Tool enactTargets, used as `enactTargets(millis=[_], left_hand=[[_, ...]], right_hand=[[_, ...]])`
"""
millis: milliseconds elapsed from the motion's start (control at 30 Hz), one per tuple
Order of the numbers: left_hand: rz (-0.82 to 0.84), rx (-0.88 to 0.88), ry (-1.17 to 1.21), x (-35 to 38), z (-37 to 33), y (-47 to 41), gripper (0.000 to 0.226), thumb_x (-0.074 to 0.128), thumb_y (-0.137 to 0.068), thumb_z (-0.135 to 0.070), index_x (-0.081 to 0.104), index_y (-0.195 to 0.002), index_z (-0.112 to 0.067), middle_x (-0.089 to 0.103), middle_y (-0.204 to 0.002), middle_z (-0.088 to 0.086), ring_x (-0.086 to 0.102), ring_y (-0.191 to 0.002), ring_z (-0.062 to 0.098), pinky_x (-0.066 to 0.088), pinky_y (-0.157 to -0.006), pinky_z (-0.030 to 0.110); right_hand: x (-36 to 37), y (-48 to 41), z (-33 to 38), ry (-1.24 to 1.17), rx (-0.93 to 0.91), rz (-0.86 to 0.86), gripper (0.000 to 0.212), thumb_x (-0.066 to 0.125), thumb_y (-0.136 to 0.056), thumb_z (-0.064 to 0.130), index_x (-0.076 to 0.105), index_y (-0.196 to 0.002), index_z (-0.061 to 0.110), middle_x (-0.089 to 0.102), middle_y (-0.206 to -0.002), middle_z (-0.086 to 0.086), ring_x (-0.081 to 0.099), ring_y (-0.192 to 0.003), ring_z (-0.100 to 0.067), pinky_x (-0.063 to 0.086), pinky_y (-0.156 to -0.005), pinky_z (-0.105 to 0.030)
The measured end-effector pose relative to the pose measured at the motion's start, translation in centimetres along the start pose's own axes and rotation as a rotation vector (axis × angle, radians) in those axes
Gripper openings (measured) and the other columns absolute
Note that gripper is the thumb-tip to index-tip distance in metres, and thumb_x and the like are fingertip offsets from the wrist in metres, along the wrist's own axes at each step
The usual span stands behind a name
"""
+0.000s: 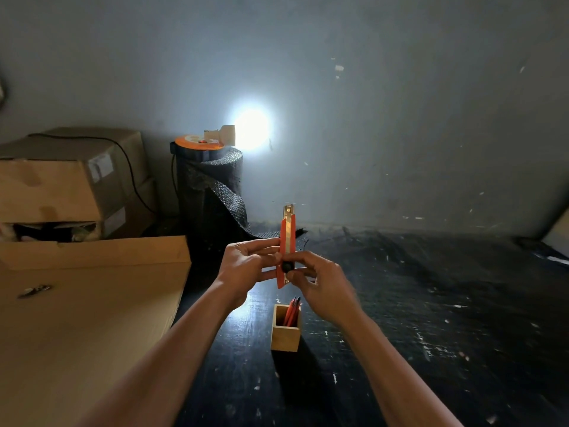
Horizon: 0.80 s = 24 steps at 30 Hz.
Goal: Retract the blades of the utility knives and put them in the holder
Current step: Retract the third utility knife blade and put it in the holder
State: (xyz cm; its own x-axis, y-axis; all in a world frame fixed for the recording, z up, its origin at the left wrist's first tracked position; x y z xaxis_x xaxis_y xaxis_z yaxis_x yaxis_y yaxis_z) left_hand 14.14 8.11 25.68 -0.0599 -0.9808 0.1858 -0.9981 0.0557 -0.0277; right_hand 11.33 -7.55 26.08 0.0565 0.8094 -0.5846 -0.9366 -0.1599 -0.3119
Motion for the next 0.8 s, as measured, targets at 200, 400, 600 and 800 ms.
enactTargets(millis=[200, 400, 600, 800], left_hand=[[0.016, -0.005, 0.046, 0.6, -0.4, 0.0, 0.027, 0.070, -0.087, 0.010, 0.080, -0.098, -0.013, 0.083, -0.089, 0.007, 0.082, -0.079, 0.024, 0.063, -0.060, 0.029], [0.008, 0.034, 0.024, 0.7, -0.7, 0.0, 0.027, 0.070, -0.088, 0.009, 0.079, -0.105, -0.010, 0.083, -0.094, 0.008, 0.081, -0.084, 0.026, 0.064, -0.062, 0.029], [0.011, 0.058, 0.023, 1.1, -1.1, 0.4, 0.027, 0.069, -0.089, 0.008, 0.080, -0.102, -0.013, 0.083, -0.093, 0.007, 0.081, -0.084, 0.026, 0.064, -0.062, 0.029], [0.058, 0.077, 0.024, 2.0, -1.9, 0.8, 0.032, 0.068, -0.088, 0.010, 0.081, -0.089, -0.019, 0.084, -0.084, 0.000, 0.081, -0.077, 0.018, 0.062, -0.059, 0.025]], right_hand=[[-0.6, 0.0, 0.3, -0.065, 0.025, -0.080, 0.027, 0.072, -0.090, 0.033, 0.055, -0.110, 0.037, 0.055, -0.097, 0.037, 0.058, -0.080, 0.011, 0.040, -0.062, -0.001], [-0.7, 0.1, 0.5, -0.032, 0.008, -0.092, 0.020, 0.068, -0.094, 0.026, 0.055, -0.107, 0.036, 0.058, -0.097, 0.033, 0.060, -0.082, 0.008, 0.042, -0.072, -0.005], [-1.0, 0.4, 0.9, -0.065, -0.006, -0.095, 0.031, 0.068, -0.094, 0.029, 0.050, -0.110, 0.048, 0.051, -0.095, 0.045, 0.057, -0.080, 0.019, 0.041, -0.066, -0.001], [-1.4, 0.3, 0.8, -0.105, 0.020, -0.129, 0.024, 0.071, -0.092, 0.030, 0.050, -0.100, 0.040, 0.058, -0.085, 0.039, 0.061, -0.075, 0.023, 0.047, -0.058, -0.001]])
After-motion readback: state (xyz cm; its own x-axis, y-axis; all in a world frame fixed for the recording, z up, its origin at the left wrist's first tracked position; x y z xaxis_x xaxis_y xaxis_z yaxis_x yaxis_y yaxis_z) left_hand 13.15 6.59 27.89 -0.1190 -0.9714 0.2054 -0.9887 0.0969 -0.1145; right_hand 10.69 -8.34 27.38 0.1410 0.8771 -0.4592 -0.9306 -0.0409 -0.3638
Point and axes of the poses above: each hand's wrist, its own y-axis away from the middle knuckle, its own x-axis out of the palm, z = x × y, the point moved 6 cm from there along -y, towards the middle knuckle
